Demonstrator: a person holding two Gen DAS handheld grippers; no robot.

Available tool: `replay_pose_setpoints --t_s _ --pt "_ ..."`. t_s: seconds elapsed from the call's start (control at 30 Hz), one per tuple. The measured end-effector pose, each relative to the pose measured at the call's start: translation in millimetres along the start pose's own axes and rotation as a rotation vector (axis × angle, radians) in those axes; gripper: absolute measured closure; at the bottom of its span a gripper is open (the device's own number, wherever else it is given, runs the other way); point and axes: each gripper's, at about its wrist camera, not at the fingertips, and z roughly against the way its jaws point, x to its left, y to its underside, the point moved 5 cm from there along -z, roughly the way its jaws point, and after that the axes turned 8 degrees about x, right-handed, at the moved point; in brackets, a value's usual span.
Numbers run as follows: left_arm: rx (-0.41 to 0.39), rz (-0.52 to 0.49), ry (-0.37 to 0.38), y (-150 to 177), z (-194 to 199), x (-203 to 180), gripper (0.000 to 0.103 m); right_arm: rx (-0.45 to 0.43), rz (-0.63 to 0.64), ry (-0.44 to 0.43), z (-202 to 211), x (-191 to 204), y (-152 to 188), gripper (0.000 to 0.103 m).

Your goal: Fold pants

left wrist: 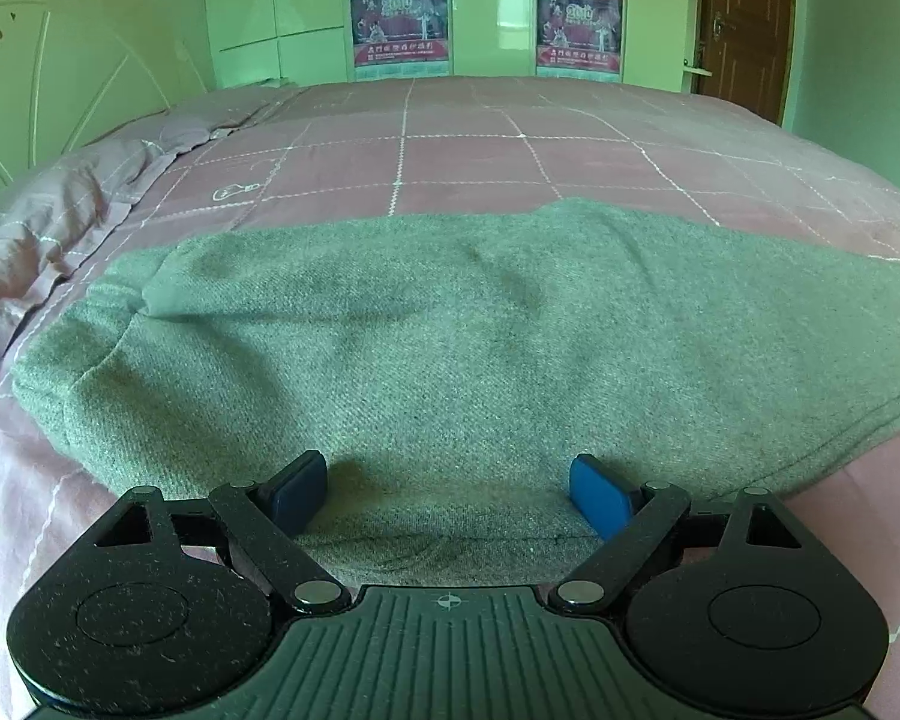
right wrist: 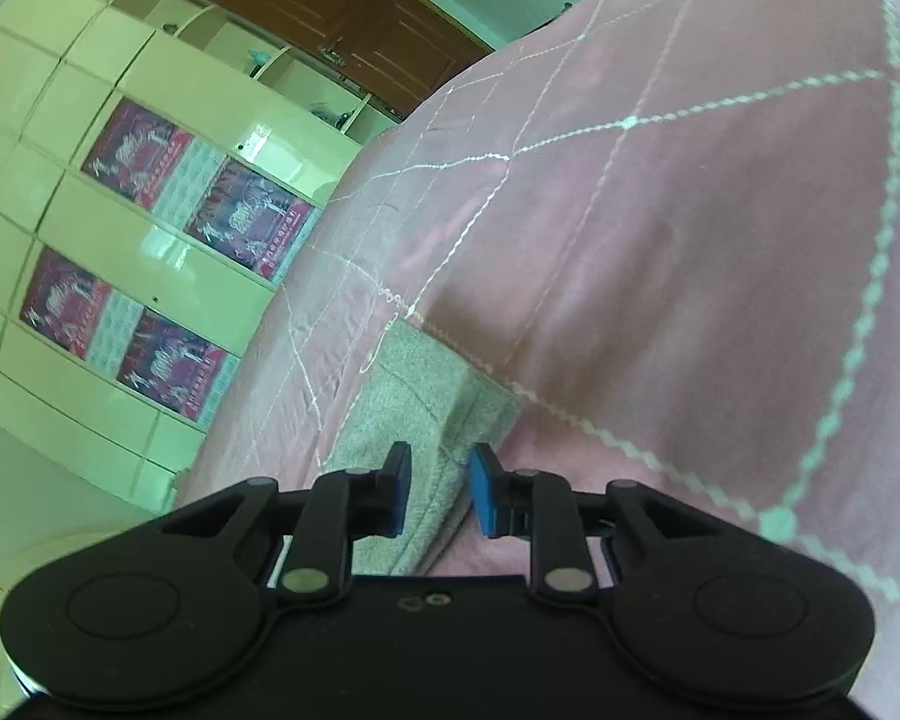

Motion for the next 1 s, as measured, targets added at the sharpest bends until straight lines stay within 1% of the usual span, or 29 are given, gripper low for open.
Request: replay_pose_setpoints --t_s 0.03,0.07,0.13,0.17,0.23,0.27,0.3,0.33,0.4,0.43,0.47,0.53,0.57,0.63,0.67,0.7,0.73,0.77,0.8,0.83,0.87,0.9,0.93,0.97,1.0 --pt "0.0 -0.001 -0.001 0 -1 -1 0.014 0.011 0.015 0.02 -2 3 -2 0.101" --pt "-0.002 -0.001 -0.001 1 -2 -1 0.014 0.012 0.04 0.036 -4 8 -4 0.103" --pt "-0.007 -0.001 -0.002 2 -3 -1 0.013 -0.007 0.123 0.034 5 29 -6 0.103" --pt "-0.01 -0.003 -0.002 3 -3 -2 0.013 -0.031 0.169 0.005 13 43 -7 0.103" --pt "-0.016 0.002 0.002 4 -3 -1 0.012 -0.085 0.214 -0.065 28 60 -10 0.103" --pt "-0.019 0.003 0.002 4 -4 0 0.012 -0.091 0.216 -0.062 29 58 -11 0.103" --pt "-0.022 0.003 0.002 5 -4 0 0.012 -0.072 0.207 -0.026 22 50 -13 0.103" --pt "-0.025 0.005 0.0 5 -4 -1 0.012 -0.034 0.175 0.023 10 35 -14 0.103" --pt "-0.026 0.004 -0.002 5 -4 -2 0.012 0.08 0.068 0.087 -15 2 -12 0.102" --pt "-0.025 0.004 -0.001 5 -5 -1 0.012 0.088 0.035 0.063 -15 -5 -10 0.098" --pt "-0.024 0.004 0.0 5 -4 -1 0.012 0.055 0.043 0.04 -4 -2 -9 0.087" --pt "-0.02 0.008 0.002 4 -2 -1 0.012 -0.014 0.064 0.046 17 2 -5 0.075" --pt "-0.02 0.01 -0.002 4 0 -2 0.012 -0.013 0.053 0.041 21 1 -3 0.069" --pt "-0.025 0.02 -0.008 0 5 -7 0.012 0.022 0.017 0.04 17 -6 1 0.069" --pt "-0.046 0.027 0.008 -4 10 -11 0.012 0.036 0.006 0.052 14 -9 2 0.069" --pt "-0.07 0.029 0.047 -8 14 -20 0.012 0.043 -0.005 0.055 11 -12 4 0.069" --pt "-0.09 0.02 0.075 -12 17 -29 0.012 0.041 -0.02 0.045 8 -12 4 0.069" --pt "-0.099 -0.002 0.085 -15 16 -41 0.012 0.042 -0.036 0.033 5 -12 5 0.069" --pt "-0.074 -0.026 0.086 -16 10 -53 0.011 0.045 -0.047 0.021 1 -13 5 0.069" --pt "-0.002 -0.047 0.101 -12 -3 -66 0.01 0.05 -0.049 0.026 -2 -11 5 0.07" --pt "0.032 -0.079 0.081 -6 -10 -78 0.01 0.054 -0.041 0.046 -2 -9 4 0.072" --pt "0.016 -0.108 0.045 -7 -8 -86 0.01 0.053 -0.027 0.072 2 -6 4 0.07" --pt "0.0 -0.092 0.055 -11 -1 -93 0.01 0.033 -0.015 0.085 10 1 7 0.07" --pt "-0.033 -0.049 0.105 -14 6 -98 0.01 0.017 -0.006 0.044 17 10 12 0.07" --pt "-0.068 -0.02 0.138 -17 12 -105 0.01 0.039 0.001 -0.021 20 19 21 0.069"
